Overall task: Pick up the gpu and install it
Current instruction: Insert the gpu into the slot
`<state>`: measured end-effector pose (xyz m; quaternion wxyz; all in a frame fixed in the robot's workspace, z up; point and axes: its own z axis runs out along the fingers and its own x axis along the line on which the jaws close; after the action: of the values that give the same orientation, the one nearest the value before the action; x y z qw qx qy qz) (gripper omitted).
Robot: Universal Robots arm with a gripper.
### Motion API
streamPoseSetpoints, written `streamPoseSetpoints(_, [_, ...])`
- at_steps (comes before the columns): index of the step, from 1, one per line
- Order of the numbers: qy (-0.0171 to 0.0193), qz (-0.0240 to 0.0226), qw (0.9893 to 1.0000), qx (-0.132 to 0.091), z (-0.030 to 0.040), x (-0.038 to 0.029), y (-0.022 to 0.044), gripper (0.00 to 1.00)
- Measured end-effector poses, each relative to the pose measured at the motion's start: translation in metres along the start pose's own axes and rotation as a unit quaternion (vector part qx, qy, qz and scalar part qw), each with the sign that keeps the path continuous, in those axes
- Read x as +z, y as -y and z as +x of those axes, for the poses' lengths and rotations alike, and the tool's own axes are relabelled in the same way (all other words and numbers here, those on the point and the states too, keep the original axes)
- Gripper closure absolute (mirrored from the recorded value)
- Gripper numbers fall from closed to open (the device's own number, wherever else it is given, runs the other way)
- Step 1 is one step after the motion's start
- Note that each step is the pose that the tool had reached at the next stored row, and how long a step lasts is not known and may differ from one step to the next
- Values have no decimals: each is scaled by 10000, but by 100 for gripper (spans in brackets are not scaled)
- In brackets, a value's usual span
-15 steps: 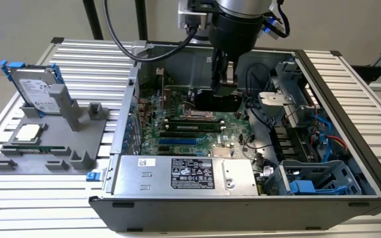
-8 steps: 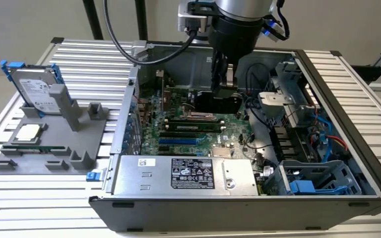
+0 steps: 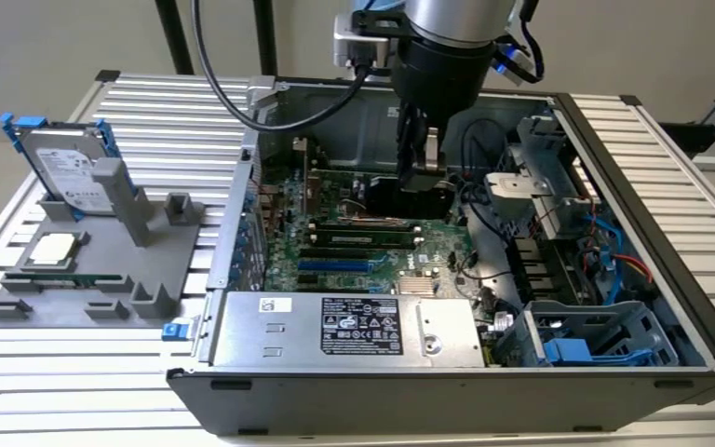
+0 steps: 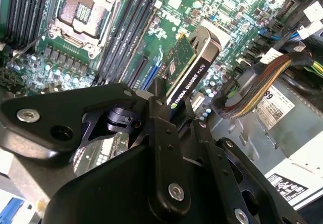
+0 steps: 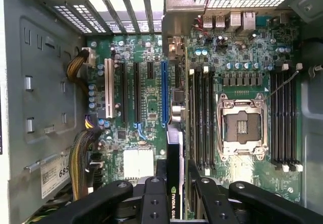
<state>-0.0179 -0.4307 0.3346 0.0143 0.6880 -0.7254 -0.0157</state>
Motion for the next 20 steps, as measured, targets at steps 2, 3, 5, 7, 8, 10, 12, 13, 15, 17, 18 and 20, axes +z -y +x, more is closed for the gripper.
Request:
streamPoseSetpoints(2, [0, 0, 10000, -1, 9, 10, 1, 100])
streamPoseSetpoints(3, [0, 0, 10000, -1, 14, 15, 2, 100])
streamPoseSetpoints(5, [0, 0, 10000, 0, 23, 26, 2, 100])
streamPoseSetpoints(7, [-1, 0, 10000, 0, 31, 38, 3, 100])
streamPoseSetpoints(8, [-1, 0, 10000, 0, 34, 44, 3, 100])
streamPoseSetpoints(10, [0, 0, 10000, 0, 40, 57, 3, 100])
streamPoseSetpoints(12, [0, 0, 10000, 0, 44, 71, 3, 100])
streamPoseSetpoints(13, [0, 0, 10000, -1, 45, 78, 3, 100])
streamPoseSetpoints(15, [-1, 0, 10000, -1, 47, 93, 3, 100])
streamPoseSetpoints(17, [-1, 0, 10000, -1, 48, 111, 3, 100])
streamPoseSetpoints(18, [-1, 0, 10000, -1, 49, 119, 3, 100])
streamPoseSetpoints(20, [0, 0, 10000, -1, 50, 140, 2, 100])
